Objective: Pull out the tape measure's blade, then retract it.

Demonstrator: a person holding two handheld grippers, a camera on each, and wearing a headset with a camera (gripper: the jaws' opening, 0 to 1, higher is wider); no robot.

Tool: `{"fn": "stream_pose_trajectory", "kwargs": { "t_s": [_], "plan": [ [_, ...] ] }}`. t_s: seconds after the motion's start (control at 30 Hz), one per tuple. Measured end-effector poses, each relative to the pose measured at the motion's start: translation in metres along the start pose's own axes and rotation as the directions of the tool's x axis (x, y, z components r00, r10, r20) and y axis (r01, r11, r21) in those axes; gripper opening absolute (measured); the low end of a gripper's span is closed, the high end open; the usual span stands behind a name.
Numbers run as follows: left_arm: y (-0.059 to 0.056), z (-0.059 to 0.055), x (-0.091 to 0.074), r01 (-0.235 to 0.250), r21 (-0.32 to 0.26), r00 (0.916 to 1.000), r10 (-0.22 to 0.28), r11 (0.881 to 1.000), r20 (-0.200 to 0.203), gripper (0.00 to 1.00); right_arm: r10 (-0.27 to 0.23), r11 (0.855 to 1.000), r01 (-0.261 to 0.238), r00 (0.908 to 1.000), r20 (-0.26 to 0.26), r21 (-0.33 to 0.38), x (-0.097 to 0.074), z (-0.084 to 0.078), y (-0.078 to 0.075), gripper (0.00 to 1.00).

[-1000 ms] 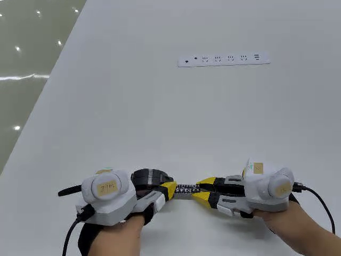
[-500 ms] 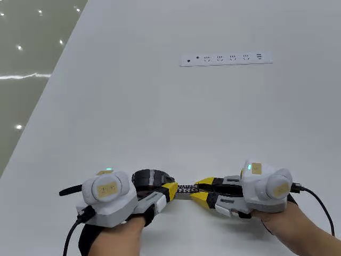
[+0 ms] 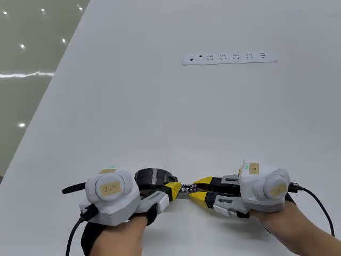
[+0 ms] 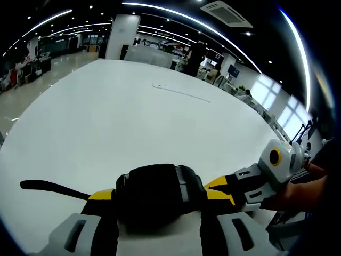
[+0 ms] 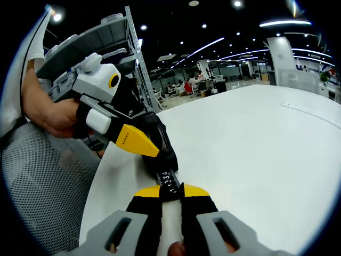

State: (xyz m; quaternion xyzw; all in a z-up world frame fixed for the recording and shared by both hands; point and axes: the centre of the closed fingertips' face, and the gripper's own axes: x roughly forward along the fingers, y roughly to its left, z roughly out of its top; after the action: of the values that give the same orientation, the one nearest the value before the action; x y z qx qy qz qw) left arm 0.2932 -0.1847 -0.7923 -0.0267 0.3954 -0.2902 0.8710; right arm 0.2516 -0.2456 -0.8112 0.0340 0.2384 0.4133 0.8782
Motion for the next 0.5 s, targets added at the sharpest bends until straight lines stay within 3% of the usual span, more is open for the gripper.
{"fn": "stream_pose_trajectory", "kwargs": {
  "t_s": [0.5],
  "plan": [
    [0.001,0.0,0.0,0.003,-0.013,1.0,-0.003,1.0,0.003,0.59,0.019,1.0,-0.019,0.9998,-0.004,-0.023,0.016,0.005,0.004,0.1]
  ]
}}
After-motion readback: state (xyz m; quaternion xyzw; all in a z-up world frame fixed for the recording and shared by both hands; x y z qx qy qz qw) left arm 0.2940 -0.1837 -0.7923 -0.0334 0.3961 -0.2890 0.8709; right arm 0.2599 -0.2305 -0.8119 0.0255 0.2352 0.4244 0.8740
